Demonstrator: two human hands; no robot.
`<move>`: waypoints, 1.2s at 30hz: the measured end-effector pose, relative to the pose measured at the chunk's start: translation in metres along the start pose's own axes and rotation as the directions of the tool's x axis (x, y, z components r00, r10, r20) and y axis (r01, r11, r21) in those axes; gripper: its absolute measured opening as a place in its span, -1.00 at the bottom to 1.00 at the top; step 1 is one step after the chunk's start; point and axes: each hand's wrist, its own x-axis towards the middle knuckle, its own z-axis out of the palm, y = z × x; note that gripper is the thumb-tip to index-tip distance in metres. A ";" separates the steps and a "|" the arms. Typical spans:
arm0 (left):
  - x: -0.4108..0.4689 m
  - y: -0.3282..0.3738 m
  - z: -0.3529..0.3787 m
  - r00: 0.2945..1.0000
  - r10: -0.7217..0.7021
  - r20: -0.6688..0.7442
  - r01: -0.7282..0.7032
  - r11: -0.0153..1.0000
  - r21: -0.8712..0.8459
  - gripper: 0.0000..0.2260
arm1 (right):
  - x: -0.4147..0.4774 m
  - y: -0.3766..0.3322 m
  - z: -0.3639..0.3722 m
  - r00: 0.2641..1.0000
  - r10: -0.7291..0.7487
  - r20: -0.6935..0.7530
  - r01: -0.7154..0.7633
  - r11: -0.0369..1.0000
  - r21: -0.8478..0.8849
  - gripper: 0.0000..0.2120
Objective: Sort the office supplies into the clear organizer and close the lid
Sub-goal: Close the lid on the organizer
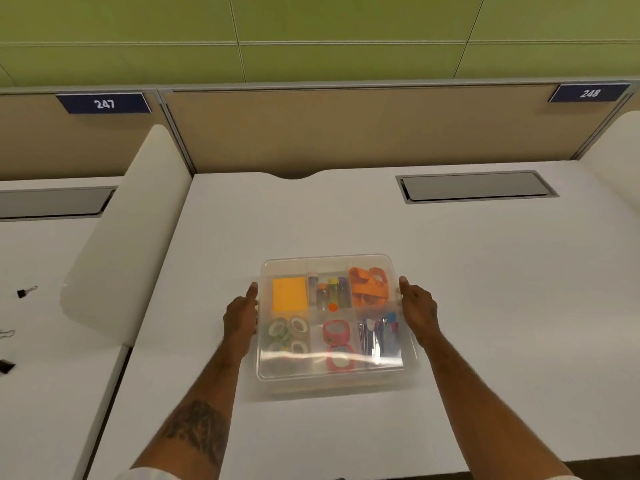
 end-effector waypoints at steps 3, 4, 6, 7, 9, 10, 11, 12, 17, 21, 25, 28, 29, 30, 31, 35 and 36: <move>0.021 0.018 0.011 0.999 0.050 0.009 -0.051 0.997 0.054 -0.52 | 0.023 -0.019 0.006 1.000 0.010 -0.001 -0.010 1.000 0.005 -0.50; 0.027 0.023 0.016 0.998 0.063 0.009 -0.063 0.996 0.060 -0.52 | 0.031 -0.024 0.008 1.000 0.013 0.002 -0.013 1.000 0.003 -0.50; 0.037 0.033 0.024 0.998 0.070 -0.004 -0.069 0.995 0.067 -0.52 | 0.046 -0.032 0.013 1.000 0.015 0.010 -0.016 1.000 0.004 -0.50; 0.042 0.036 0.029 0.997 0.072 -0.014 -0.070 0.994 0.083 -0.51 | 0.052 -0.036 0.016 1.000 0.019 0.013 -0.020 1.000 0.010 -0.51; 0.052 0.039 0.035 0.998 0.059 -0.022 -0.056 0.994 0.097 -0.50 | 0.063 -0.040 0.021 0.999 0.034 0.011 -0.034 0.999 0.025 -0.53; 0.056 0.039 0.037 0.999 0.042 -0.023 -0.040 0.995 0.089 -0.50 | 0.068 -0.041 0.023 0.999 0.040 0.008 -0.040 0.999 0.034 -0.54; 0.060 0.039 0.038 0.999 0.021 -0.026 -0.019 0.997 0.079 -0.51 | 0.072 -0.042 0.025 0.999 0.047 0.002 -0.047 0.998 0.043 -0.55; 0.063 0.038 0.039 1.000 0.002 -0.028 0.000 0.997 0.073 -0.51 | 0.075 -0.042 0.028 0.998 0.055 -0.006 -0.055 0.997 0.056 -0.57; 0.072 0.038 0.043 0.999 -0.044 -0.027 0.046 0.996 0.077 -0.51 | 0.079 -0.038 0.036 0.997 0.077 -0.014 -0.074 0.985 0.158 -0.60; 0.074 0.036 0.047 0.999 -0.028 -0.034 0.031 0.994 0.105 -0.49 | 0.082 -0.038 0.037 0.998 0.067 0.002 -0.066 0.983 0.171 -0.62; 0.073 0.031 0.049 0.998 0.023 -0.066 -0.016 0.994 0.108 -0.49 | 0.082 -0.038 0.040 0.999 0.043 -0.007 -0.041 0.989 0.145 -0.62; 0.071 0.032 0.049 0.994 0.068 -0.090 -0.055 0.989 0.134 -0.48 | 0.081 -0.037 0.041 0.999 0.030 -0.027 -0.027 0.994 0.108 -0.61; 0.069 0.033 0.048 0.992 0.080 -0.101 -0.064 0.986 0.154 -0.48 | 0.080 -0.037 0.040 0.999 0.018 -0.032 -0.015 0.996 0.088 -0.60; 0.069 0.034 0.048 0.989 0.093 -0.112 -0.073 0.983 0.170 -0.49 | 0.079 -0.037 0.040 0.999 0.003 -0.041 0.000 0.998 0.060 -0.59; 0.068 0.035 0.047 0.987 0.107 -0.123 -0.084 0.980 0.181 -0.50 | 0.078 -0.038 0.039 0.999 -0.005 -0.052 0.007 1.000 0.031 -0.58; 0.057 0.045 0.046 0.969 0.179 -0.172 -0.138 0.963 0.230 -0.58 | 0.073 -0.042 0.033 0.996 -0.007 -0.091 0.004 0.999 -0.038 -0.53; 0.053 0.046 0.046 0.957 0.228 -0.182 -0.172 0.944 0.280 -0.56 | 0.071 -0.044 0.030 0.994 -0.020 -0.103 0.014 0.998 -0.065 -0.52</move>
